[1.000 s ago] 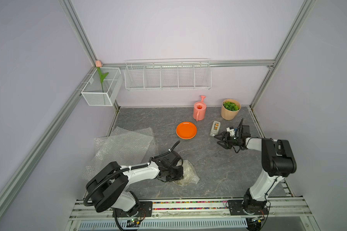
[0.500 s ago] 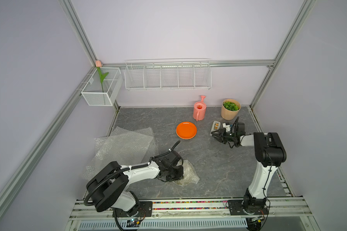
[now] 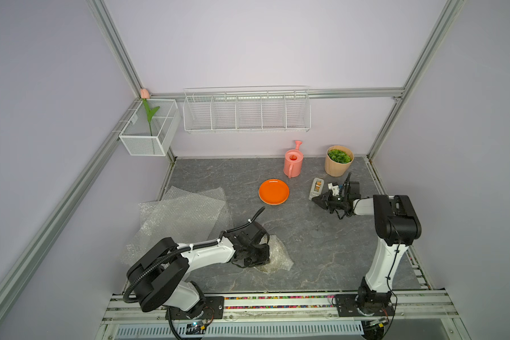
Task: Wrap dinner plates in bubble wrap
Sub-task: Tear off the tape using the Tape Cutter.
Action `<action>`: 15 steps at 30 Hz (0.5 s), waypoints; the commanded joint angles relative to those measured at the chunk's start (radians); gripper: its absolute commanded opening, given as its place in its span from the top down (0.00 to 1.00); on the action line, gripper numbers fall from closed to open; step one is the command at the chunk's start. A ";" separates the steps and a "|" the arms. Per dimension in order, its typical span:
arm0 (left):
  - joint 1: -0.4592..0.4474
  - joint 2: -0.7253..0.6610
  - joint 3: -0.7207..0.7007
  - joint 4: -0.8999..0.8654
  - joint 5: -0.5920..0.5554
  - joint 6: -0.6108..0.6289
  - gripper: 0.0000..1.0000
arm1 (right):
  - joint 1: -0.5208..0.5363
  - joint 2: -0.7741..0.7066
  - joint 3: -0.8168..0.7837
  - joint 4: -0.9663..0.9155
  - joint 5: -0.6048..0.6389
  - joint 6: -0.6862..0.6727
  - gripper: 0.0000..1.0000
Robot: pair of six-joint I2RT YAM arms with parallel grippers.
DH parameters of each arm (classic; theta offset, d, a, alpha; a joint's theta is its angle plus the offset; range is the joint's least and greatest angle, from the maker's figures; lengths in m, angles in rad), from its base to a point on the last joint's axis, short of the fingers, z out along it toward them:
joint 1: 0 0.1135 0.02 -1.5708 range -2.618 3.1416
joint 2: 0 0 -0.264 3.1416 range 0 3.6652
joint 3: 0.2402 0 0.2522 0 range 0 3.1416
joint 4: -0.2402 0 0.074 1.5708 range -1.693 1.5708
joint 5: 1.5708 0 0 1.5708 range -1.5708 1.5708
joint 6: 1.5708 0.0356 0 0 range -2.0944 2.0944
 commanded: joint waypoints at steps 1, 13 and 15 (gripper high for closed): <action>-0.004 0.028 -0.056 -0.112 -0.029 -0.011 1.00 | 0.007 0.000 -0.002 -0.259 0.098 -0.075 0.93; -0.003 0.016 -0.075 -0.080 -0.032 -0.015 1.00 | 0.026 -0.092 0.068 -0.475 0.196 -0.171 0.93; -0.004 0.014 -0.077 -0.071 -0.031 -0.016 1.00 | 0.031 -0.112 0.075 -0.486 0.198 -0.180 0.93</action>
